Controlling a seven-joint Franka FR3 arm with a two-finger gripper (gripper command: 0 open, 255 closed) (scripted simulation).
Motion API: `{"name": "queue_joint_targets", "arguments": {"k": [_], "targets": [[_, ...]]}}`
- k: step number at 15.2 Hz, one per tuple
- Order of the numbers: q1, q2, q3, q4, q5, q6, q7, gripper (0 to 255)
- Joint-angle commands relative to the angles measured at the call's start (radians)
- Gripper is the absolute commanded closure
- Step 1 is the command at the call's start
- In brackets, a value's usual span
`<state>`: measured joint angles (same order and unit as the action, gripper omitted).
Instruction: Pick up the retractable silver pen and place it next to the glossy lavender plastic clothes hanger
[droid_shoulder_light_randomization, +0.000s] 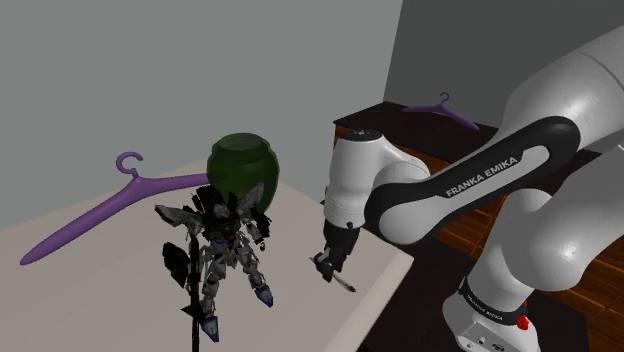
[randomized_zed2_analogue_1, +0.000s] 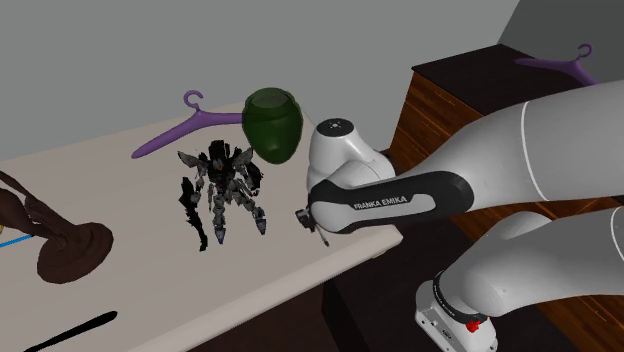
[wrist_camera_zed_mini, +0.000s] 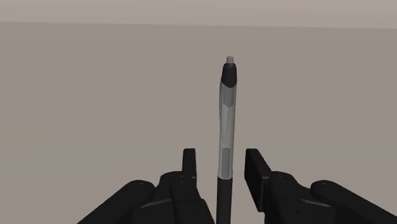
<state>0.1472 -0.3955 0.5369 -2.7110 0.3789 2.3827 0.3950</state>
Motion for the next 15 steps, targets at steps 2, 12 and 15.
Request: {"name": "queue_joint_targets", "arguments": {"k": [2, 12, 15], "targets": [[0.004, 0.001, 0.003, -0.001, 0.004, 0.000, -0.002, 255], [0.009, -0.063, -0.022, 0.038, -0.002, -0.102, 0.001, 255], [0.010, -0.092, -0.034, 0.060, -0.007, -0.153, 0.002, 255]]}}
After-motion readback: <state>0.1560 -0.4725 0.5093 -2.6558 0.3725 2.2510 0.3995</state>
